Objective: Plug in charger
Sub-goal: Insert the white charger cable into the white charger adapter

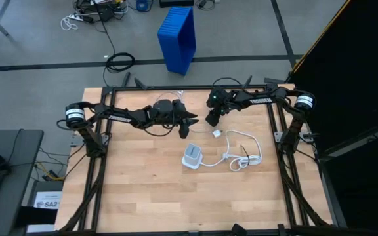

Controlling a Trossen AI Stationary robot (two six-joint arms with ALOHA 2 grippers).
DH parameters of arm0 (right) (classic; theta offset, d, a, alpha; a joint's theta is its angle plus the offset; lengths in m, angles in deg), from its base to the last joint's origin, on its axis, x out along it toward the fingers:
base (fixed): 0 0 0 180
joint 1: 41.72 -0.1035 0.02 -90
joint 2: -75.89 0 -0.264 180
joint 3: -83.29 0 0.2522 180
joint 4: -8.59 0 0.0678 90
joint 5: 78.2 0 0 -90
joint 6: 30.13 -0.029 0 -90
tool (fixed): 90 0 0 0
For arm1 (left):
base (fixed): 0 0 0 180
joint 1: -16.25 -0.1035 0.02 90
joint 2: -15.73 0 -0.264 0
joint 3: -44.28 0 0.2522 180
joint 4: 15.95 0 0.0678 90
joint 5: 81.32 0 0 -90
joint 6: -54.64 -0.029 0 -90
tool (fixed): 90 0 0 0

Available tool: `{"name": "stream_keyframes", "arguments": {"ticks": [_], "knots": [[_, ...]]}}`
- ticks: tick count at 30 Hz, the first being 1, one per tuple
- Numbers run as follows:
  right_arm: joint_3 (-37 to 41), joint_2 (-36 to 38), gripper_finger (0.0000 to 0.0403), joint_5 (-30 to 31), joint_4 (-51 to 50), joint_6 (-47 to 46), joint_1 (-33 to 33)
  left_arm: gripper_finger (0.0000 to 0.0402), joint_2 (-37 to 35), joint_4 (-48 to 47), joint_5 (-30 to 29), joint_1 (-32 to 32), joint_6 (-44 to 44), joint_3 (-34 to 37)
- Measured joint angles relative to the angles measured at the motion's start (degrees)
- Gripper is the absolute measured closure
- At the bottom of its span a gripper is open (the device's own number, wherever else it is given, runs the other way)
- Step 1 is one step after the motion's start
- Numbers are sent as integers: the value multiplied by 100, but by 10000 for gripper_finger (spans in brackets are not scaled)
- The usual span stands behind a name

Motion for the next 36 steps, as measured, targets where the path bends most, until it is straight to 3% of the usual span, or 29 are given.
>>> {"name": "stream_keyframes", "arguments": {"ticks": [6,12,20,27,32,36], "knots": [[-25,-305,324,-79,266,101,28,298,2,-2,2,35,0,0],[-22,-241,394,-111,321,448,15,298,2,-9,2,42,-8,0],[12,312,400,520,185,688,-242,298,-72,-250,4,-5,-492,0],[7,914,401,760,446,1903,-1018,298,-249,-857,-59,-28,-2094,0],[7,1185,402,1416,1111,2451,-1654,298,-249,-845,-1018,83,-3099,0],[3,1358,402,1805,1567,2752,-1960,298,-282,-823,-1222,74,-3248,0]]}}
